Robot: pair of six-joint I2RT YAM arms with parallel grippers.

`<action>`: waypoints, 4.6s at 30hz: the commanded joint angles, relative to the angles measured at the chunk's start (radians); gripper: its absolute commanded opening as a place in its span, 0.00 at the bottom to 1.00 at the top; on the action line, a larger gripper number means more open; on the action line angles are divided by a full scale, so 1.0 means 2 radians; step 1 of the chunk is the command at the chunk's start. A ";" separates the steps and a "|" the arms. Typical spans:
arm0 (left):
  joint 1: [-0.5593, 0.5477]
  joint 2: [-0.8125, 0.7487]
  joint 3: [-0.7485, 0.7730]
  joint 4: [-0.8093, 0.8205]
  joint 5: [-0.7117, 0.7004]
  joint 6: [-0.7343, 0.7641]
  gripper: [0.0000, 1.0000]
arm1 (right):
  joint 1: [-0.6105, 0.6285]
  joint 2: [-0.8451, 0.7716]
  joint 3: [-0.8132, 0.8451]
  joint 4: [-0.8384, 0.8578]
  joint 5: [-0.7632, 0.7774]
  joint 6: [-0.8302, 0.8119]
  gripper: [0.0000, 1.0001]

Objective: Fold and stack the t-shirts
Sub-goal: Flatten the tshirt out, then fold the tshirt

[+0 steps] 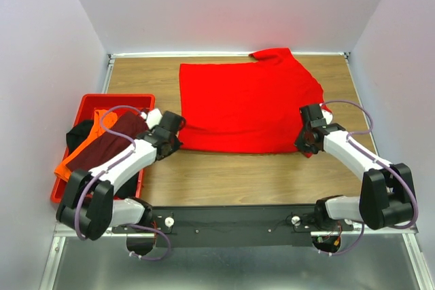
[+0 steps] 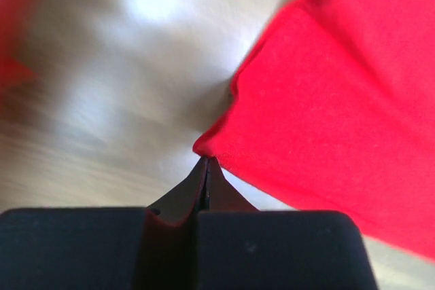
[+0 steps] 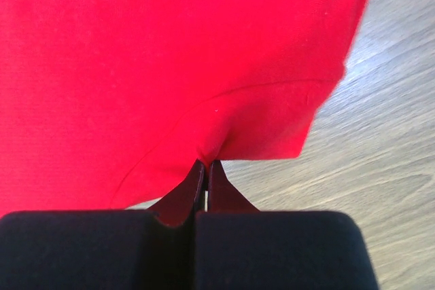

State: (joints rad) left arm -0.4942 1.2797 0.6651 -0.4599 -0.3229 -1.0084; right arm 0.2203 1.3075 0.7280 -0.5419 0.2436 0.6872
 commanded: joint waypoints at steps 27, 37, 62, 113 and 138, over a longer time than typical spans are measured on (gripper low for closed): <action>0.097 0.008 0.039 0.086 0.039 0.138 0.00 | 0.023 -0.075 -0.051 -0.090 0.022 0.128 0.65; 0.113 0.021 0.038 0.112 0.074 0.145 0.00 | 0.019 -0.088 -0.030 -0.161 0.087 0.198 0.61; 0.116 0.011 0.006 0.118 0.121 0.148 0.00 | 0.016 -0.072 0.051 -0.157 0.131 0.132 0.00; 0.115 0.015 0.013 0.114 0.136 0.152 0.00 | 0.013 -0.100 0.059 -0.167 0.125 0.108 0.01; 0.069 -0.060 -0.014 0.043 0.100 0.102 0.00 | 0.013 -0.129 0.103 -0.209 0.149 0.099 0.00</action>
State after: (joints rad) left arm -0.3527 1.1671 0.6128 -0.3492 -0.0715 -0.7994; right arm 0.2531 1.0157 0.8875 -0.9455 0.4824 0.8890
